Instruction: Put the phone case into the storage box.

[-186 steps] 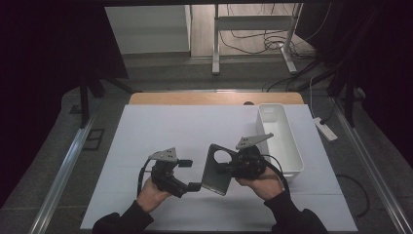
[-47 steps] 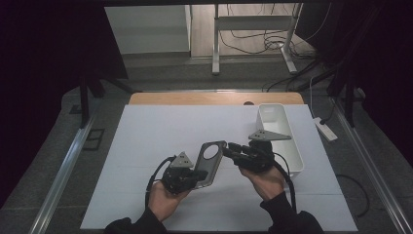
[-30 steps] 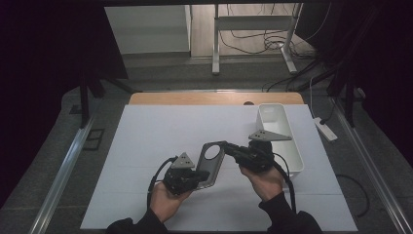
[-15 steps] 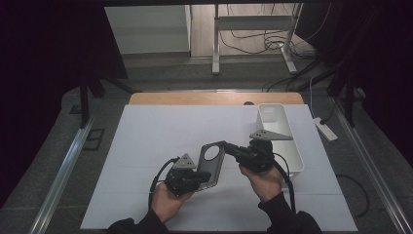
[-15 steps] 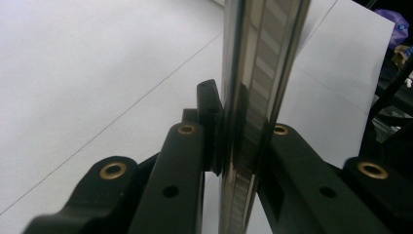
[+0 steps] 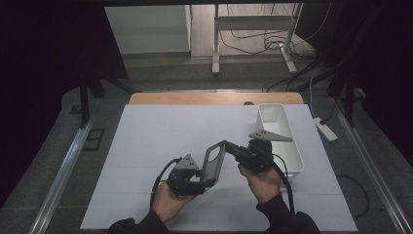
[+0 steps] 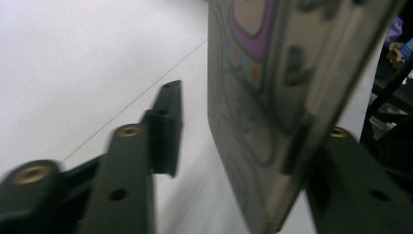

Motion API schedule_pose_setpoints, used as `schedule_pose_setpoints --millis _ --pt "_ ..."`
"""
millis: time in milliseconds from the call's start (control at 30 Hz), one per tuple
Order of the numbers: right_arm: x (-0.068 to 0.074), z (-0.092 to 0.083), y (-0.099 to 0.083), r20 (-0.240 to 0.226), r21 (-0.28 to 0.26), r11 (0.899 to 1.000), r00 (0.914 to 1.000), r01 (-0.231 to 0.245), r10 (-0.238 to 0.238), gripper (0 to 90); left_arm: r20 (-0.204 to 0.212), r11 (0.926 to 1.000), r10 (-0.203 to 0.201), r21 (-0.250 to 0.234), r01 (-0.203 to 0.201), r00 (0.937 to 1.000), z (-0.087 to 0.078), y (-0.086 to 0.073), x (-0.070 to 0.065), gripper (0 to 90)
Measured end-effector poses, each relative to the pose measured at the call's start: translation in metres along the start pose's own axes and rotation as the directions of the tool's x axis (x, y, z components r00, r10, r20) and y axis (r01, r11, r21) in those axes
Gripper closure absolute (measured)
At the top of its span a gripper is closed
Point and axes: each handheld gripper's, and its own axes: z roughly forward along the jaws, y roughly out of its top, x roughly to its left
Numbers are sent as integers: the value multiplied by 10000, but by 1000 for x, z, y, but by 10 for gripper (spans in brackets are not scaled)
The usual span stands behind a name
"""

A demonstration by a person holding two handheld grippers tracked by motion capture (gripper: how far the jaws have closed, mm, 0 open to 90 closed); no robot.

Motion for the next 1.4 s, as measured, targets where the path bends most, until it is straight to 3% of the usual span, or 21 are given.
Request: schedule_pose_setpoints --millis 133,500,933,1400 --pt "0 0 0 17 -30 10000 10000 -25 25 890 23 10000 88 33 -88 10000 2 0 -1 301" --pt "0 -1 0 184 -65 9999 9998 98 -97 889 -18 9993 334 192 -333 9994 3 0 -3 35" --pt "-4 -9 3 922 -184 9961 9922 858 -837 889 215 9986 502 144 -505 9985 -8 -3 3 0" --pt "-11 -21 12 1371 -407 9900 9822 1353 -1286 888 176 9994 264 -216 -260 9995 -28 -15 13 0"
